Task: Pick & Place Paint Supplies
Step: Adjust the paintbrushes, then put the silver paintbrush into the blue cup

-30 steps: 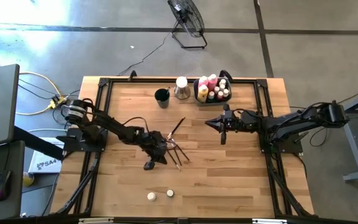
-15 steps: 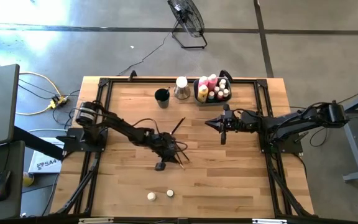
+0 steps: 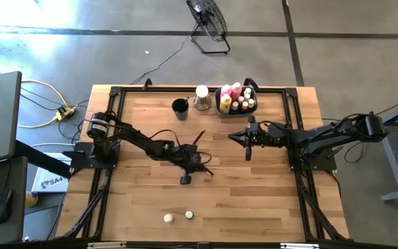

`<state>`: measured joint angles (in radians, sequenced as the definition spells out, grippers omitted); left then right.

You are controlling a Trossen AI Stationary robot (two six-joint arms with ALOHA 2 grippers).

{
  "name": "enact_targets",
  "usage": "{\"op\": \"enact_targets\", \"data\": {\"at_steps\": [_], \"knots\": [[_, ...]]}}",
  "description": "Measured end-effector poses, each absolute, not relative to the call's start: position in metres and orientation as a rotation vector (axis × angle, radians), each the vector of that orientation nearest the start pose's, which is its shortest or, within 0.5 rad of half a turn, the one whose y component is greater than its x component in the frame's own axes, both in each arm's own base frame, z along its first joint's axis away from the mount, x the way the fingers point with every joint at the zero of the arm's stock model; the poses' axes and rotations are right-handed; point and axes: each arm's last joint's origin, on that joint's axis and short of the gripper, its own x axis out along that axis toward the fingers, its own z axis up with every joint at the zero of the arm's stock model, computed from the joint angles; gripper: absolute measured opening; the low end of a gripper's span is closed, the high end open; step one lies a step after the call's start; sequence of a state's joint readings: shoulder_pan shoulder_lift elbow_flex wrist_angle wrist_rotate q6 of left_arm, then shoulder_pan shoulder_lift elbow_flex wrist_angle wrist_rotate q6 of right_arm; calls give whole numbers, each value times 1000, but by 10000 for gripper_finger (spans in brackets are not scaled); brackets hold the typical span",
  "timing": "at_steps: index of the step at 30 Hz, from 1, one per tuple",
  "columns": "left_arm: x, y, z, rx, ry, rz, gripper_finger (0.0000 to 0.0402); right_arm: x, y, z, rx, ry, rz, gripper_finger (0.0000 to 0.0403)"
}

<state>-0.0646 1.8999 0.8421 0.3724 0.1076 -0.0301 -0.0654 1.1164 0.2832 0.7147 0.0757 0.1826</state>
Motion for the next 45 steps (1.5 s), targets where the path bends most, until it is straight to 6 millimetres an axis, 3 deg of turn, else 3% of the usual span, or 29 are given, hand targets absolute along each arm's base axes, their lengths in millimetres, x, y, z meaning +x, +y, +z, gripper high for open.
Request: {"op": "enact_targets", "data": {"at_steps": [19,27,30,35,40,45], "knots": [[356,12,111,-13,619,16,1,209,-16,188,179,105,-155,4],[361,5,119,-61,519,-182,1,209,-16,188,179,106,-154,4],[362,3,133,-66,443,-268,1,209,-16,188,179,107,-152,4],[354,10,164,17,397,-246,1,209,-16,187,187,119,-153,4],[333,22,203,74,406,-190,1,208,-16,184,189,150,-151,4],[300,27,247,162,396,-185,1,207,-16,180,189,191,-157,4]]}}
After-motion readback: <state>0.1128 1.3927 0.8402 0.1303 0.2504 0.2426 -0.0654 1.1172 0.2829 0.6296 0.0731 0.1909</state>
